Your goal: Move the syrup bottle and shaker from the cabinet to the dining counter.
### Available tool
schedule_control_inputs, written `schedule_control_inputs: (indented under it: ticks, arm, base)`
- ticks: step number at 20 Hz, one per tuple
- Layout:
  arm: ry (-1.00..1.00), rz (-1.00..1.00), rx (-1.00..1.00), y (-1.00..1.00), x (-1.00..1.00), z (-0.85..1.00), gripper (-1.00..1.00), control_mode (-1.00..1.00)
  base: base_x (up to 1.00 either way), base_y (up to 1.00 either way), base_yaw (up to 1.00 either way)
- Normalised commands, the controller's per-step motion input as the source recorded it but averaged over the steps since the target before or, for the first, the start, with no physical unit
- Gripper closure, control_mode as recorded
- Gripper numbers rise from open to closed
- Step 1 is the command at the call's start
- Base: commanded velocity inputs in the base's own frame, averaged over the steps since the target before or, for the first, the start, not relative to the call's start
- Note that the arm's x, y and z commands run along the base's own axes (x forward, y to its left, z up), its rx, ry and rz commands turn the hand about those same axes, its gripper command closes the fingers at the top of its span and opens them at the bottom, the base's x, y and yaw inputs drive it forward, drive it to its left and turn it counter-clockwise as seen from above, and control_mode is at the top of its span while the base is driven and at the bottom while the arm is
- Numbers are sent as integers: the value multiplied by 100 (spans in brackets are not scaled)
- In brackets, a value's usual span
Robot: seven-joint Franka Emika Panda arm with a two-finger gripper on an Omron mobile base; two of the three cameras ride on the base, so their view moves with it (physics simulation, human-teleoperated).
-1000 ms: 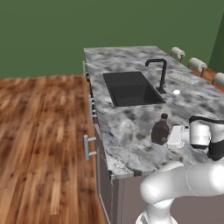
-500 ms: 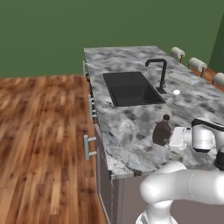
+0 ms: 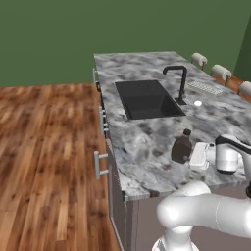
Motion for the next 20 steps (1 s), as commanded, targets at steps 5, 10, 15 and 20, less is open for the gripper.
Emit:
schedule_control_inputs:
  ticks: [5, 10, 15, 20]
  arm:
    - [-2, 0, 0, 0, 0, -1, -100, -100]
    - [-5, 0, 0, 0, 0, 0, -100, -100]
    - [-8, 0, 0, 0, 0, 0, -100, -100]
    - [-8, 0, 0, 0, -2, 6, -100, -100]
  base:
    - [0, 0, 0]
    - [0, 0, 0]
    - [0, 0, 0]
    - [0, 0, 0]
